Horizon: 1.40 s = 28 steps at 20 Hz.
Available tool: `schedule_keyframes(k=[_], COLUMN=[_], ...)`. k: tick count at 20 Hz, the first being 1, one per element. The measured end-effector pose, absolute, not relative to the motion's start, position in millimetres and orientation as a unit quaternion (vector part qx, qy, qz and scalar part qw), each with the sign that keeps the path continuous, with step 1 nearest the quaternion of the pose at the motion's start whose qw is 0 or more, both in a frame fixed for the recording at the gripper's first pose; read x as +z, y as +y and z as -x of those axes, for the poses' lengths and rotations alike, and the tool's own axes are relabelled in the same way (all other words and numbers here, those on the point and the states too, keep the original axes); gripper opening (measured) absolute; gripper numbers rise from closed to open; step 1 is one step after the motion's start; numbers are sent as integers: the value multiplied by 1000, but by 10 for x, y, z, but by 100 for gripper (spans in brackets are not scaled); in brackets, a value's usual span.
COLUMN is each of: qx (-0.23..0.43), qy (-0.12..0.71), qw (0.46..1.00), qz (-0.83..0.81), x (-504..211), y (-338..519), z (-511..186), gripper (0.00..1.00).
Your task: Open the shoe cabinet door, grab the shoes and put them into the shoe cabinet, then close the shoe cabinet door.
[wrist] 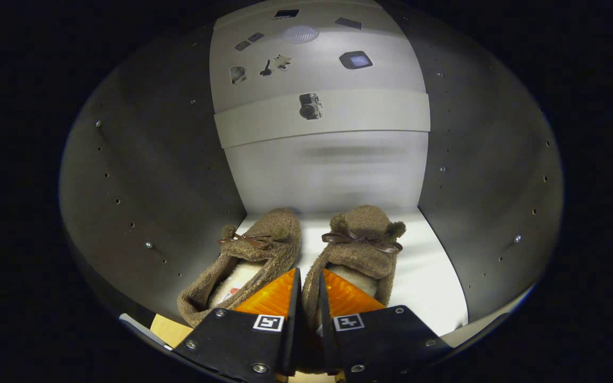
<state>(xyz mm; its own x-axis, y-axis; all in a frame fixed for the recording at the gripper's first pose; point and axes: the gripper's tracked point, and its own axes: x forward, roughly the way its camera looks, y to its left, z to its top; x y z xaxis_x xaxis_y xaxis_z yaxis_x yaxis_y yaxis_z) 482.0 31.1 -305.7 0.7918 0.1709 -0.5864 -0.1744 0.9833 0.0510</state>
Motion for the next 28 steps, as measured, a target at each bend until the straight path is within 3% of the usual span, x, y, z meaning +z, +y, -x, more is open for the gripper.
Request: schedule_keyframes(k=[2, 7, 11, 28], qx=[94, 82, 75, 26], qy=[307, 289, 267, 152], qw=[947, 954, 961, 988], qz=[-5, 8, 12, 16], x=[-3010, -2827, -2603, -1373], y=[339, 365, 418, 400], z=[-4787, -4582, -4297, -2164], gripper=[26, 70, 91, 93])
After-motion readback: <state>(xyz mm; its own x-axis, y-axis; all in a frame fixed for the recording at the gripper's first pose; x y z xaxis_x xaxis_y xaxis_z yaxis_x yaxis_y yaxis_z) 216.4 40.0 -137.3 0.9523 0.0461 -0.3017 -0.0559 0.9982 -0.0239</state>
